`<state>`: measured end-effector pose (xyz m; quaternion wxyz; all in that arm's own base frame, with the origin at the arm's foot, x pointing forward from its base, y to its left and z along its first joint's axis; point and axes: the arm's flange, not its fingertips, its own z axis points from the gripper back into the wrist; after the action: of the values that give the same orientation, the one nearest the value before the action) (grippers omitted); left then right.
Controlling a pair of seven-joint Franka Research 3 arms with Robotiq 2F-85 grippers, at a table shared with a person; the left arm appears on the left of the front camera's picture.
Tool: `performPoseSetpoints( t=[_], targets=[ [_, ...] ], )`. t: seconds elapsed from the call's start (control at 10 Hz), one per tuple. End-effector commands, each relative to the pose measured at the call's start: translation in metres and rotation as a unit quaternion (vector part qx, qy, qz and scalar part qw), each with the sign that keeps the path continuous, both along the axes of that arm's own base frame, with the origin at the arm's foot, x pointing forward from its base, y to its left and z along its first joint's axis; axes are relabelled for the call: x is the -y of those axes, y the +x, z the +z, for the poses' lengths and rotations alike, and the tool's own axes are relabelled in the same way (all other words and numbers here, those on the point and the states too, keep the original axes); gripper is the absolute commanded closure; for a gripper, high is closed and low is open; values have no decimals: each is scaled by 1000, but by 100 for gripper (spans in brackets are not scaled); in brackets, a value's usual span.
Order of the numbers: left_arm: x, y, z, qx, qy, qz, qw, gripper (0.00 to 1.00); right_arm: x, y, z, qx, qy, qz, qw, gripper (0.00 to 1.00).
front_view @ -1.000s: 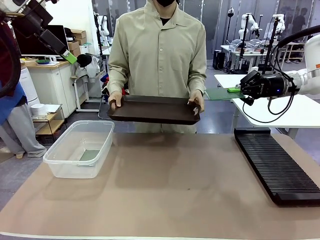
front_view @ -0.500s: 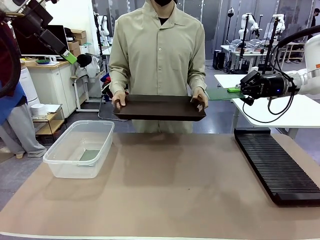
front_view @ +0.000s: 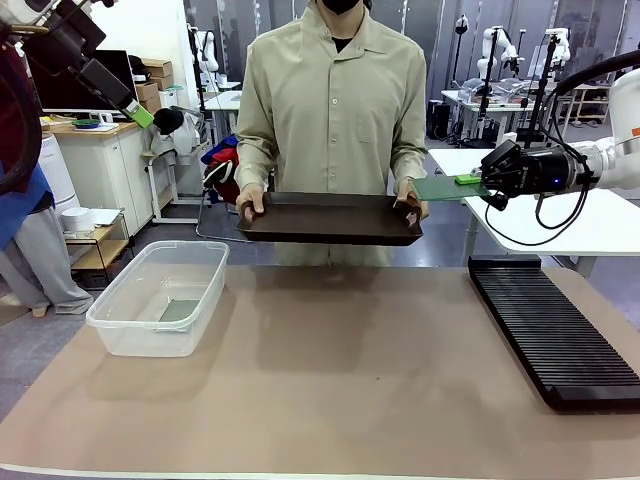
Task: Sort PCBs into racks and boxes based on the side picked up.
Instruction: If the short side of the Blank PCB is picked up, insert it into the PCB Rack ; if the long side is picked up, place it in the Organizing box.
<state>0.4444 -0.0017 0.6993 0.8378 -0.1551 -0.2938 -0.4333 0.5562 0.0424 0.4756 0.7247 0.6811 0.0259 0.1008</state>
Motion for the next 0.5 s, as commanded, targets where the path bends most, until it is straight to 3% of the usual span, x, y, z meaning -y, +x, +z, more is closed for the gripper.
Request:
performPoseSetpoints(
  t=[0.0, 0.2, 0.4],
  targets=[
    [1, -1, -1, -3, 1, -2, 1000, 0, 12, -7, 9, 54, 6, 11, 998, 98],
    [1, -1, -1, -3, 1, -2, 1000, 0, 30, -6, 20, 144, 1, 11, 990, 98],
    [1, -1, -1, -3, 1, -2, 1000, 0, 46, -7, 31, 276, 8, -10, 961, 98]
  ],
)
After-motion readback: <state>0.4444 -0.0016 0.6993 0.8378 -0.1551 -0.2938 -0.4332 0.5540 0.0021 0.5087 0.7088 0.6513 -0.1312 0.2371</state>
